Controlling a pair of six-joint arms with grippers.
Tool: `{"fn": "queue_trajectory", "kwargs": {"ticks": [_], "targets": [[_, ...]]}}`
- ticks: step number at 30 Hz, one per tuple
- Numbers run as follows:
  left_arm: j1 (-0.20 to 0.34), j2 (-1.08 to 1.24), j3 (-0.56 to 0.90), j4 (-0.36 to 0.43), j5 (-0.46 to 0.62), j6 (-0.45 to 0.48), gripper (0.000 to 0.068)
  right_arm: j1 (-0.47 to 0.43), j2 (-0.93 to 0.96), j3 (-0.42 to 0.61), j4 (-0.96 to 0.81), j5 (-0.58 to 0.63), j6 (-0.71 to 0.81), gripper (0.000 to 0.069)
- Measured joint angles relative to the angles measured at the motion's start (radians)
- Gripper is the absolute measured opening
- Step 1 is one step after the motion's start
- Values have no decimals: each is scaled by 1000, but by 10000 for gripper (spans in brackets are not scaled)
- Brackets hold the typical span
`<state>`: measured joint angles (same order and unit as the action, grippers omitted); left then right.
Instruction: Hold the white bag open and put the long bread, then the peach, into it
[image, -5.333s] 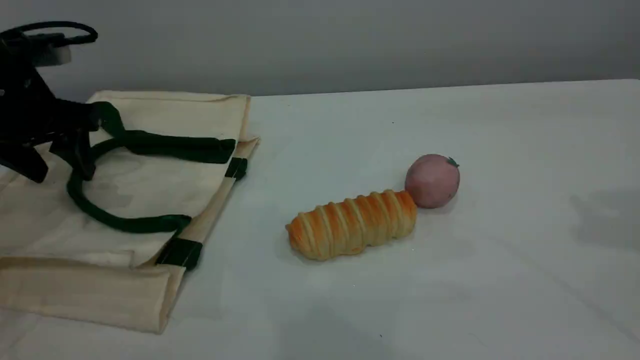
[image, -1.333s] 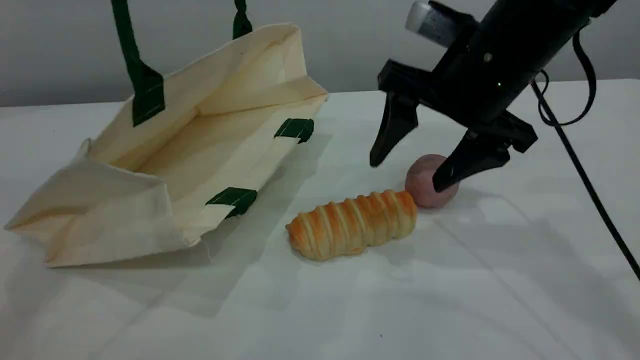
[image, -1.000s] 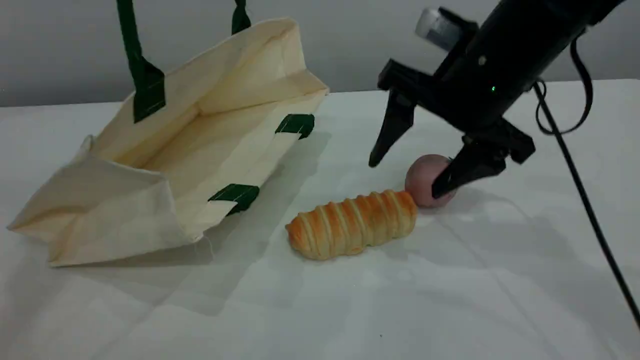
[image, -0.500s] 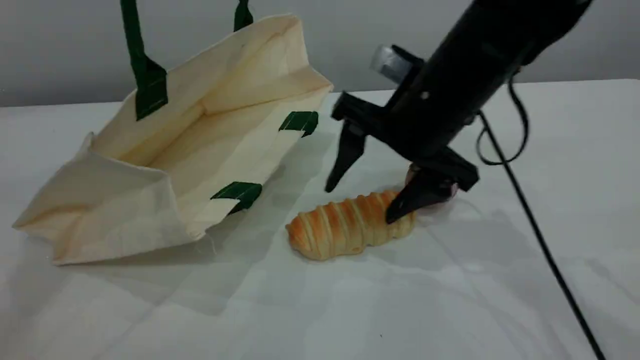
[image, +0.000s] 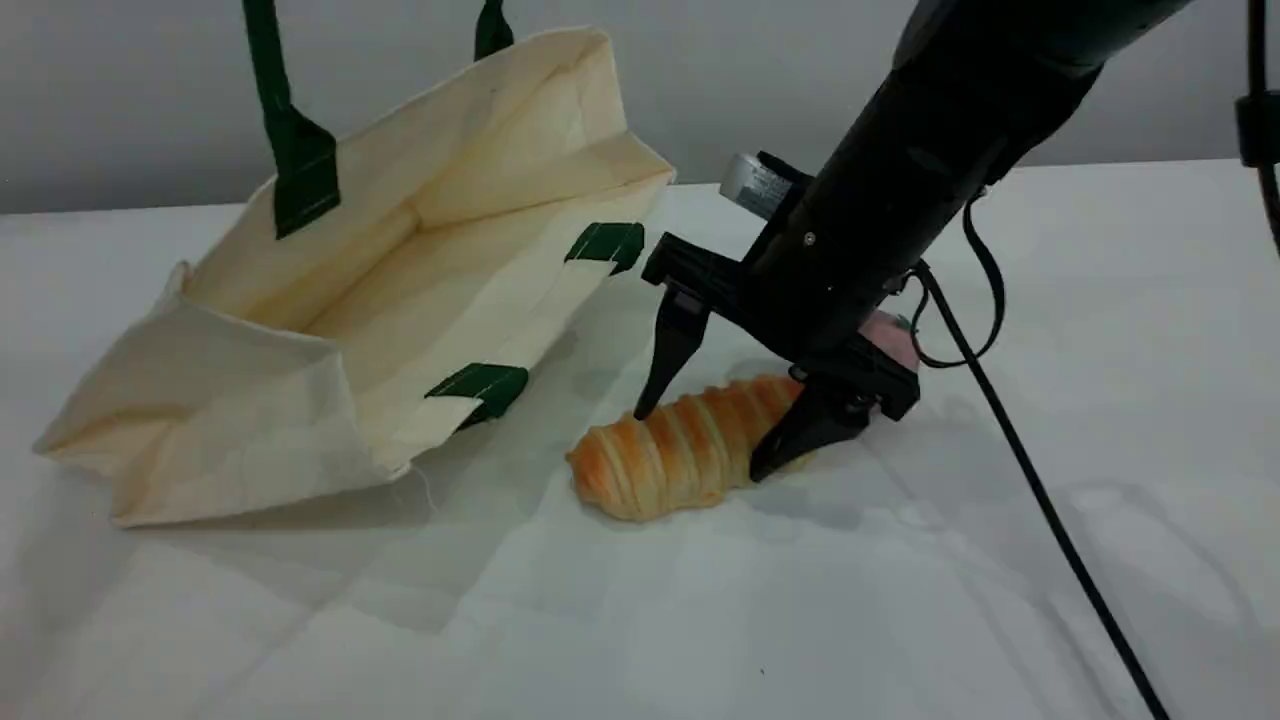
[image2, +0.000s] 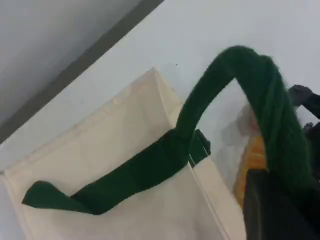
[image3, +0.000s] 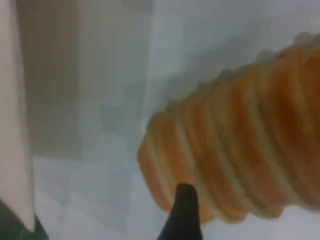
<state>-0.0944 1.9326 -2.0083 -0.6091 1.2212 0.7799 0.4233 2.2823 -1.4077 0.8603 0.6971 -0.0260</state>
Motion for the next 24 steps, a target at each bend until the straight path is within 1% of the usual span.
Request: {"fn": "queue_trajectory", "kwargs": {"ticks": [6,10,14,20,22,24], "targets": [[0,0,0,1,0,1,98,-1,45,-35,-3,-3,12,582],[0,0,0,1,0,5,98,-1,55,-49,-39,-5,26,537],[0,0,0,3,0,9,98,-1,55,-49,-76,-12,26,433],[0,0,0,3,0,9,98,-1,55,-49,-159,-17,8,206],[0,0,0,3,0,9,98,-1,55,-49,-181,-17,-8,145],[0,0,0,3,0,9,98,-1,55,-49,-184,-17,-23,112]]}}
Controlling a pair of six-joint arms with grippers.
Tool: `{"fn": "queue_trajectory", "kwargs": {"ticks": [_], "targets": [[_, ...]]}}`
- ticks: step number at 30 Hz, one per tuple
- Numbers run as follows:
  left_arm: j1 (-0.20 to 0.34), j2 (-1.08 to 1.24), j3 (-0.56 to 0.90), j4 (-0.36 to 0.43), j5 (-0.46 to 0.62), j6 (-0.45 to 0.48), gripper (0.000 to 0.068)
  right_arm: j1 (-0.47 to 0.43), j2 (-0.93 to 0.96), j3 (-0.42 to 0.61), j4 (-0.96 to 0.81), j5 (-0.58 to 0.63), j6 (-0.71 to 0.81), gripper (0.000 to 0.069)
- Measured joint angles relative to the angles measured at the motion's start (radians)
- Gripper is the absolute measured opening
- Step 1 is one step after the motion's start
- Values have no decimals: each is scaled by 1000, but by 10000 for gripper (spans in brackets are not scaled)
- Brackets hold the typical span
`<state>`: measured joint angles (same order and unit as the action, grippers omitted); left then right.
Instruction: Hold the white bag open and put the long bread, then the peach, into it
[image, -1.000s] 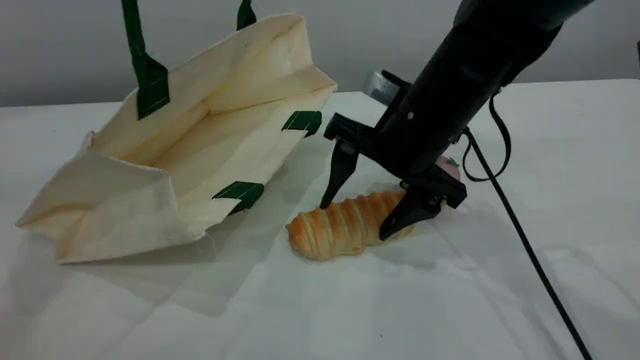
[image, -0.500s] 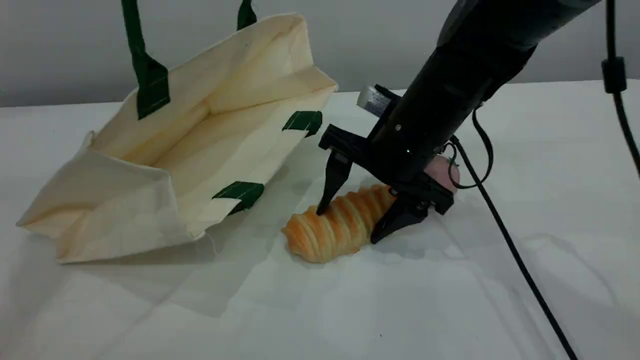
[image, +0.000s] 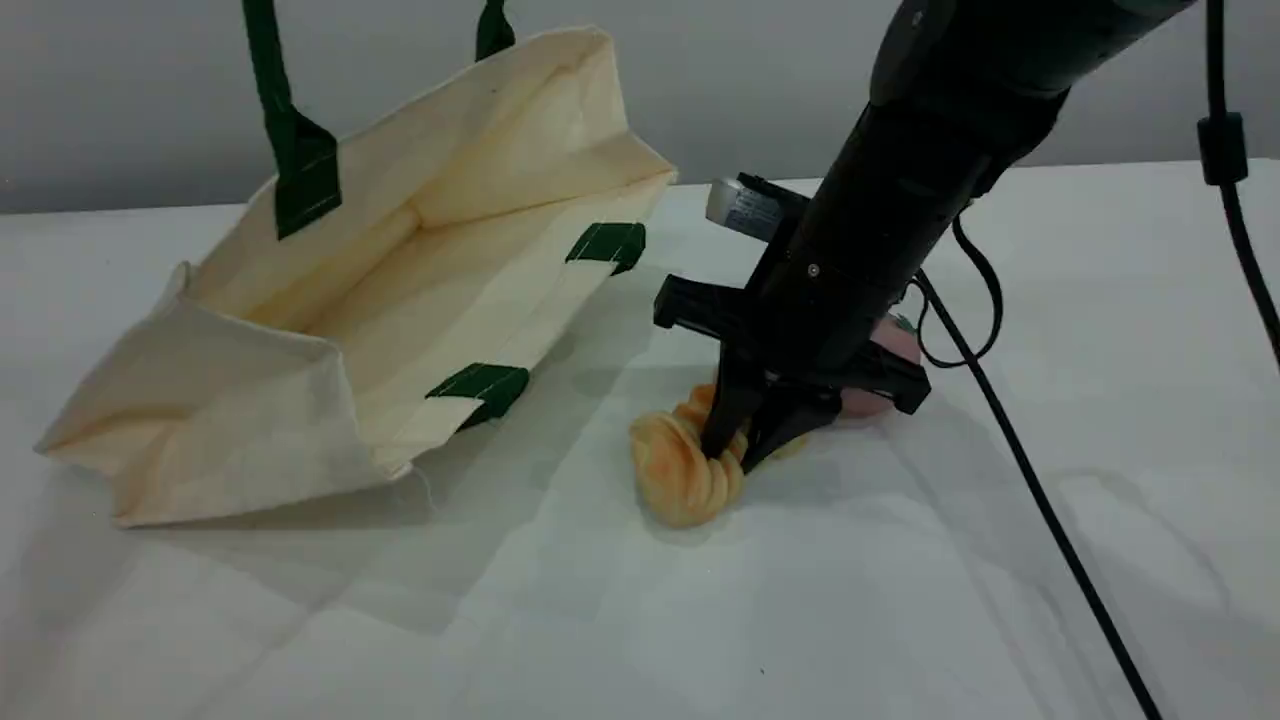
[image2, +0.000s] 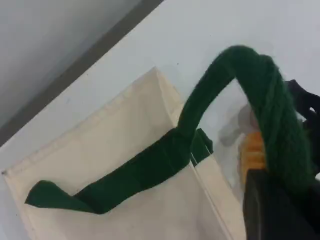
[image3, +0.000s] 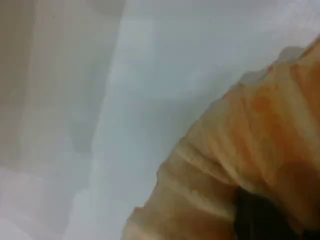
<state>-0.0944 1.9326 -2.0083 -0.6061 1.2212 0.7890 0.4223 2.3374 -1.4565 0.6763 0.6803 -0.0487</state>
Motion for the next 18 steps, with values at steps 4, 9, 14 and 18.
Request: {"fn": "queue_trajectory", "kwargs": {"ticks": [4,9,14,18], "targets": [[0,0,0,0,0,0,98,0,-16,1,-36,-5,-39,103],[0,0,0,0,0,7,98,-3,-83,3,-114,6,-41,98],[0,0,0,0,0,16,98,-3,-191,4,-186,40,-40,92],[0,0,0,0,0,24,98,-2,-280,4,-209,67,-40,92]]}}
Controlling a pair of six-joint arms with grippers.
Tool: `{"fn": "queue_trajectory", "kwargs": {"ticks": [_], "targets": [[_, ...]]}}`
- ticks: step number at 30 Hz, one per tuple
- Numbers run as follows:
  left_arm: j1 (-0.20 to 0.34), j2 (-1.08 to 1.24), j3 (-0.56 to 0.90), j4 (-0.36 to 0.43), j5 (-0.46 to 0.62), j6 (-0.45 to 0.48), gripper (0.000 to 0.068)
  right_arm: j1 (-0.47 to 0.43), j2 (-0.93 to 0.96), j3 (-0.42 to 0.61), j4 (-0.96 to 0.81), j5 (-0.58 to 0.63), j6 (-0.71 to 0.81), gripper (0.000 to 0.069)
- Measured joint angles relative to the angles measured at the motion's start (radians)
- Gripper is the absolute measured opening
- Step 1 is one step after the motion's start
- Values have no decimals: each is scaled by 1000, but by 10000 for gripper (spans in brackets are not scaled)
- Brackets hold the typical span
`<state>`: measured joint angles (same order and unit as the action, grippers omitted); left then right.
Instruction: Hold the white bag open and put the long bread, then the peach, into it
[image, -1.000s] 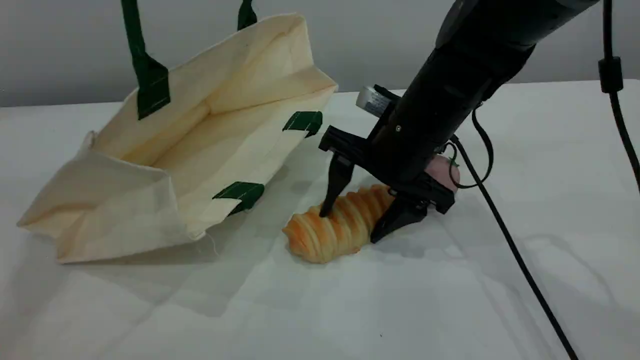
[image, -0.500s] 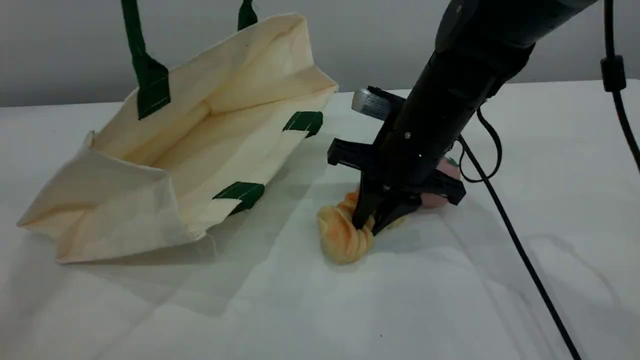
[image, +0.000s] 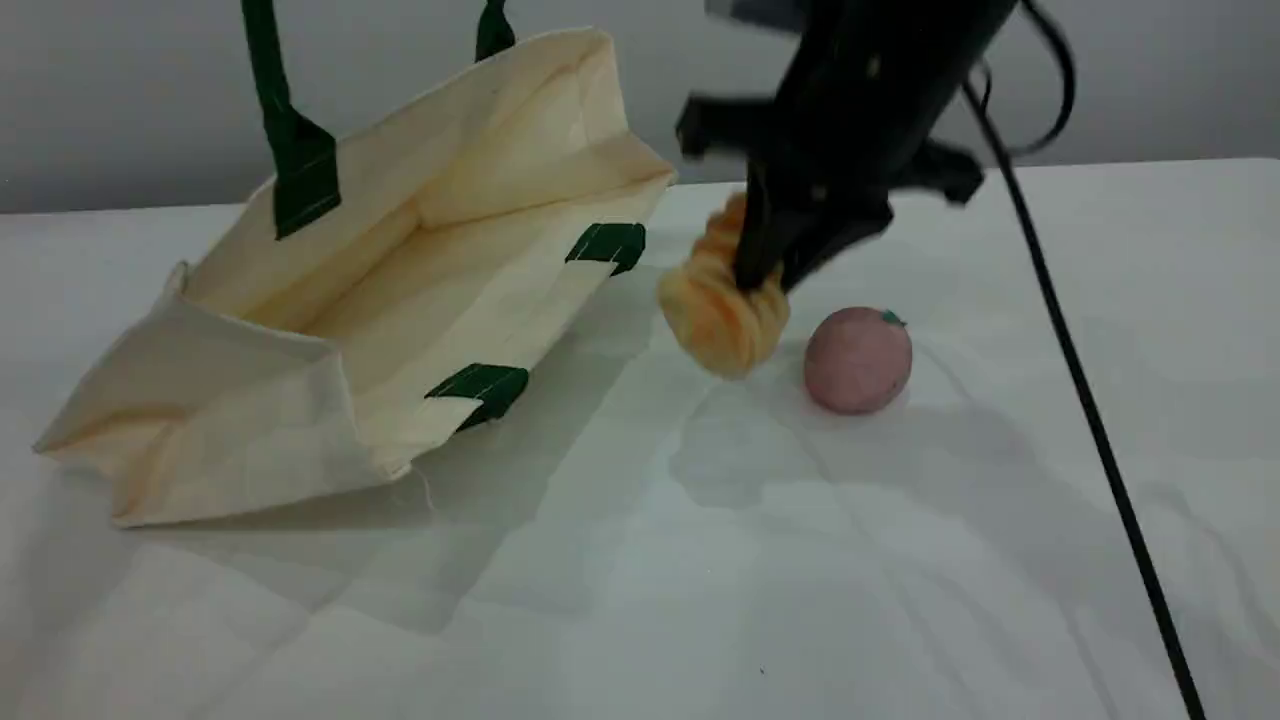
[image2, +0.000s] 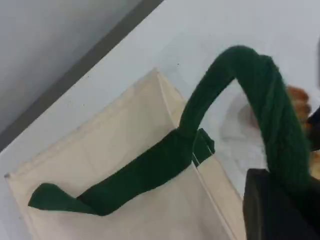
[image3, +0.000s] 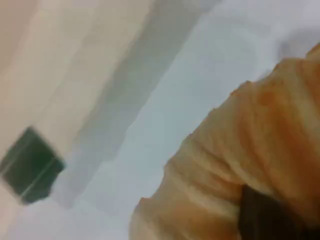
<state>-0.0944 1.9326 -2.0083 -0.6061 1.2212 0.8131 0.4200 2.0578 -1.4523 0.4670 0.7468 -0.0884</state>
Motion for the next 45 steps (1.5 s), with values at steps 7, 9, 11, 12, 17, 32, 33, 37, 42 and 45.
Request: {"fn": "queue_trajectory", "kwargs": {"ticks": [7,9,11,12,17,32,33,37,42,45], "targets": [[0,0,0,0,0,21,98,45,-107,0,-4,-5,-27,83],[0,0,0,-1,0,21,98,69,-109,0,-3,-15,-36,83],[0,0,0,-16,0,21,98,92,-105,0,-3,-23,-46,83],[0,0,0,-30,0,21,98,106,-104,0,-3,-29,-55,83],[-22,0,0,-66,0,14,98,175,-104,0,1,-81,-69,82],[-61,-1,0,-55,1,-14,98,198,-25,-2,23,-206,-72,78],[-61,-1,0,-55,1,-14,98,198,-12,-2,33,-217,-71,78],[-61,-1,0,-55,1,-14,98,198,46,-35,62,-230,-71,78],[-61,-1,0,-54,1,-14,98,198,126,-118,123,-215,-74,75],[-61,-1,0,-54,1,-5,98,198,170,-165,159,-216,-78,75]]}}
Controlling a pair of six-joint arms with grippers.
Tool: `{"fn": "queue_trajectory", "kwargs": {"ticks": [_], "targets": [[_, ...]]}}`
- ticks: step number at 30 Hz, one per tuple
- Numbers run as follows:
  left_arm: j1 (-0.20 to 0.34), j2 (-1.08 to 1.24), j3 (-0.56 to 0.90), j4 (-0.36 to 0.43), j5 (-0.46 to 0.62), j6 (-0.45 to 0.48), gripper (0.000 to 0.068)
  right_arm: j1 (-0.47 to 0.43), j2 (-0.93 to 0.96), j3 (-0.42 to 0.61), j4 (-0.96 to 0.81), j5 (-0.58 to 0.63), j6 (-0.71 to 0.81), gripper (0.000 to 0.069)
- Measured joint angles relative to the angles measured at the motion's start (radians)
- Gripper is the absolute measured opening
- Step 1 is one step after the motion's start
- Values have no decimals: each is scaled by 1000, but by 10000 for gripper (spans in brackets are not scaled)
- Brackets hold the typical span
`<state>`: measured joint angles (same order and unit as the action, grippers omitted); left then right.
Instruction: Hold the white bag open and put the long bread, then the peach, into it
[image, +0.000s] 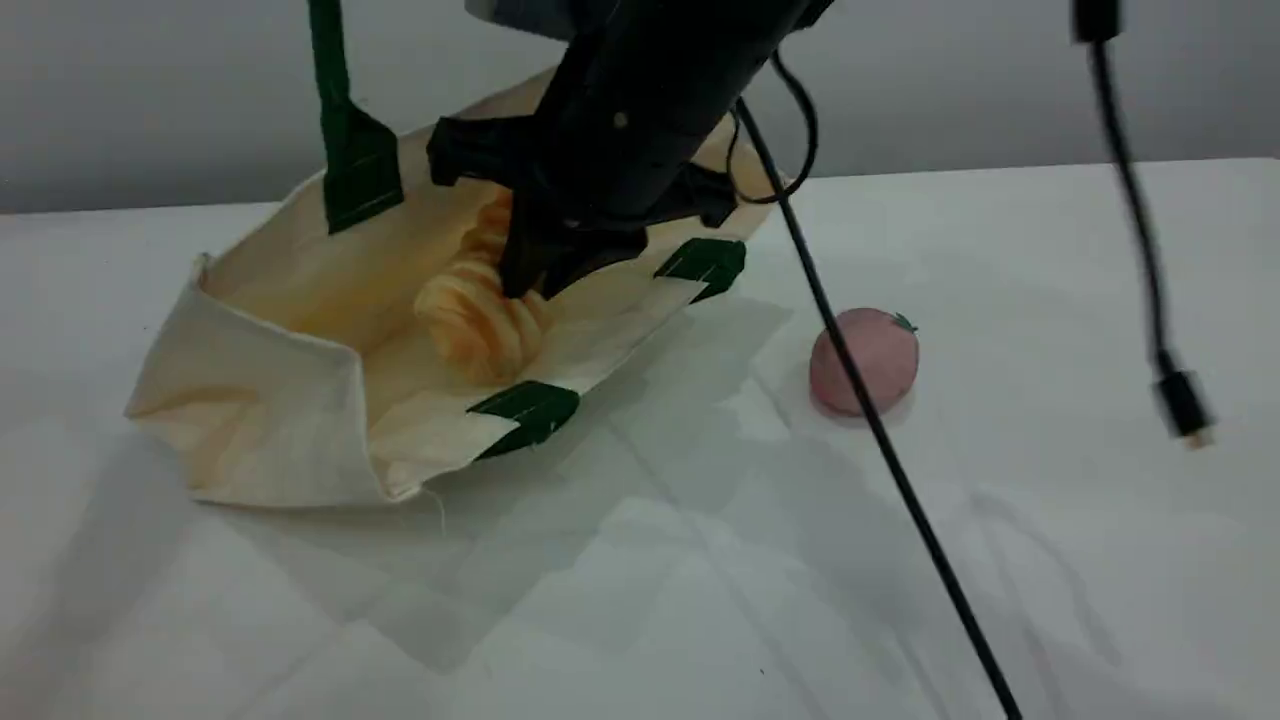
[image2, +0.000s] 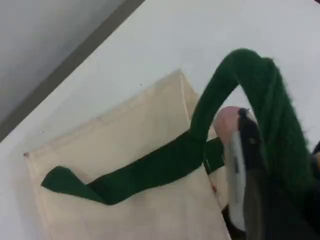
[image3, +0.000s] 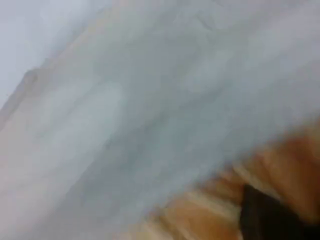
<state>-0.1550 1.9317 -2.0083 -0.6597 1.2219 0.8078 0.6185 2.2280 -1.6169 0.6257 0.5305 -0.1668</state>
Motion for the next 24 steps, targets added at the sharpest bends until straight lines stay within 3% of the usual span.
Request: {"fn": "queue_trajectory", "kwargs": {"ticks": [4,7,9,15,17,20,24], "targets": [[0,0,0,1,-1,14,98,0,25,-26,33,-9,-17,85],[0,0,0,1,-1,20,98,0,25,-27,48,-10,-33,155],[0,0,0,1,-1,21,98,0,25,-27,48,-10,-38,244],[0,0,0,6,0,24,98,0,25,-27,78,12,-38,601],[0,0,0,6,0,25,98,0,25,-27,66,30,-39,661],[0,0,0,6,0,25,98,-2,25,-27,49,52,-39,687],[0,0,0,6,0,25,98,-16,19,-57,39,118,-47,661]]}}
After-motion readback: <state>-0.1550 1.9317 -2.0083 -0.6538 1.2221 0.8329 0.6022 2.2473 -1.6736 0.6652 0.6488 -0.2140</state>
